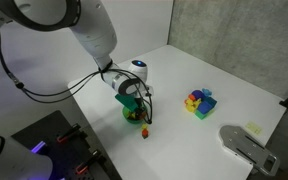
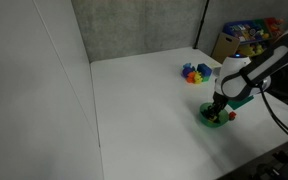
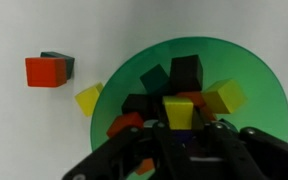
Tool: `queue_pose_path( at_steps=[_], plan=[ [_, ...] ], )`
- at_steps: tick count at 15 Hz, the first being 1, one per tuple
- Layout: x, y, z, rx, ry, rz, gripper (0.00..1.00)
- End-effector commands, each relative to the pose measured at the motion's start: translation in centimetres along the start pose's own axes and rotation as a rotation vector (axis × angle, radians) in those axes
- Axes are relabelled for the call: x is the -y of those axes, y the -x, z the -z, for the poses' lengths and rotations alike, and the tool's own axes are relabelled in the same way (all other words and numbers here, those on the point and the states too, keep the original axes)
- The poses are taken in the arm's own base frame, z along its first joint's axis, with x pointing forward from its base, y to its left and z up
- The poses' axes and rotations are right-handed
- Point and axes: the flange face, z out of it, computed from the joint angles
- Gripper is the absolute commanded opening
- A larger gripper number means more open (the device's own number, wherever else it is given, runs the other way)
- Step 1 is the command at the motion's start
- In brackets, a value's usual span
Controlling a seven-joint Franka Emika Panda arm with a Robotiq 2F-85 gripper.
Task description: Remove one yellow block from the green bowl and put it on the table
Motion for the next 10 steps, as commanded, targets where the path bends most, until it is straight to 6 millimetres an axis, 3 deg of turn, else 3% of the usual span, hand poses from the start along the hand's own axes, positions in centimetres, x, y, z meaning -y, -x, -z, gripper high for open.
queue_pose_path(
  at_steps=[1, 7, 10],
  plan=[
    [0.3, 0.1, 1.1, -0.009, -0.006, 0.002, 0.10],
    [1.0, 0.4, 5.3, -0.035, -0.016, -0.004, 0.10],
    [-0.2, 1.2, 7.8, -0.029, -0.007, -0.044, 0.10]
  ],
)
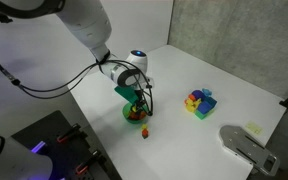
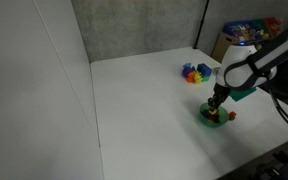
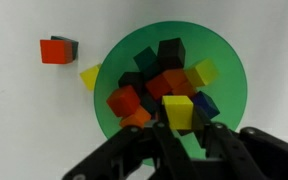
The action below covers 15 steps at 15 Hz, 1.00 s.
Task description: Remove one yellow block from the green bowl and put it on the table
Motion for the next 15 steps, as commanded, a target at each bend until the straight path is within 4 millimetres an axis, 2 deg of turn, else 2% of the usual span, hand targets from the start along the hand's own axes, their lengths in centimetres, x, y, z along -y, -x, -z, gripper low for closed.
queue_pose_path(
  at_steps=[1, 4, 7, 10, 15],
  plan=[
    [-1.4, 1.8, 3.7, 0.007, -0.002, -0.058, 0.10],
    [-3.9, 3.1, 5.5, 0.007, -0.005, -0.118, 0.10],
    [-7.4, 4.3, 6.0, 0.003, -0.003, -0.194, 0.10],
    [-11.2, 5.3, 5.1, -0.002, 0.005, -0.278, 0.10],
    [-16.8, 6.6, 2.6, -0.018, 0.029, -0.393, 0.10]
  ],
)
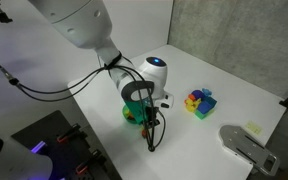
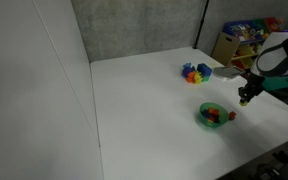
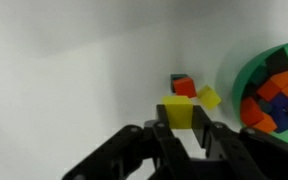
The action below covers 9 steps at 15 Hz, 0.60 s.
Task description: Remove one yellow block from the green bowl and put it on the table
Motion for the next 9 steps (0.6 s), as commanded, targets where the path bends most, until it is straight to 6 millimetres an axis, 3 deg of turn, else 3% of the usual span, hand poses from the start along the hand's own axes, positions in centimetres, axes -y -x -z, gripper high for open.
queue_pose_path(
  at_steps=[1, 4, 9],
  plan=[
    [-2.9, -0.3, -2.1, -0.020, 0.003, -0.091, 0.10],
    [-3.9, -0.6, -4.5, -0.041, 0.008, -0.130, 0.10],
    [-3.3, -0.8, -7.8, -0.028, -0.001, -0.156, 0.09]
  ],
)
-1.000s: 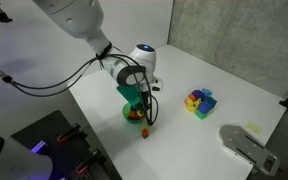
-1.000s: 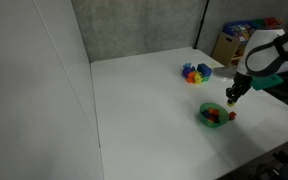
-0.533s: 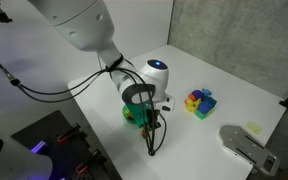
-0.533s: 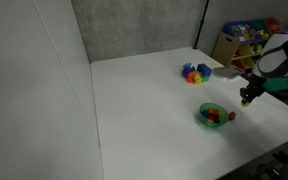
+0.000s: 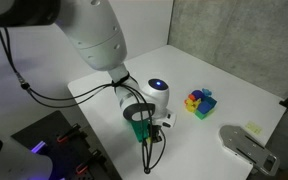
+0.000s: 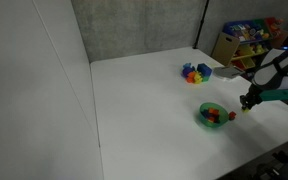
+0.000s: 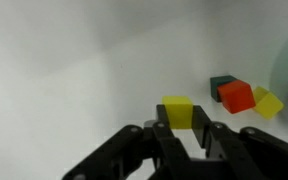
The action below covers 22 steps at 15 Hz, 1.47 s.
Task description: Remove one yellow block from the green bowl and put it on the table
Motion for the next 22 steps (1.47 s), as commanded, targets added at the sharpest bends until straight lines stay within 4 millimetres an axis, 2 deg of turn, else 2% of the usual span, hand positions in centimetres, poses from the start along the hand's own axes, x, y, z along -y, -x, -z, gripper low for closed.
queue_pose_path(
  at_steps=[1, 8, 9, 11, 12, 16, 22],
  plan=[
    [0.9, -0.7, -1.8, 0.007, -0.020, -0.040, 0.09],
    [1.9, -0.7, -3.3, 0.028, -0.035, -0.042, 0.10],
    [1.9, -0.6, -3.3, 0.030, -0.035, -0.040, 0.51],
    [1.9, -0.4, -3.1, 0.030, -0.038, -0.036, 0.60],
    [1.9, -0.4, -2.8, 0.027, -0.040, -0.031, 0.69],
    [2.2, 0.3, 0.3, -0.007, -0.059, -0.013, 0.99],
    [3.7, 2.2, 7.4, -0.066, -0.081, 0.017, 1.00]
  ],
)
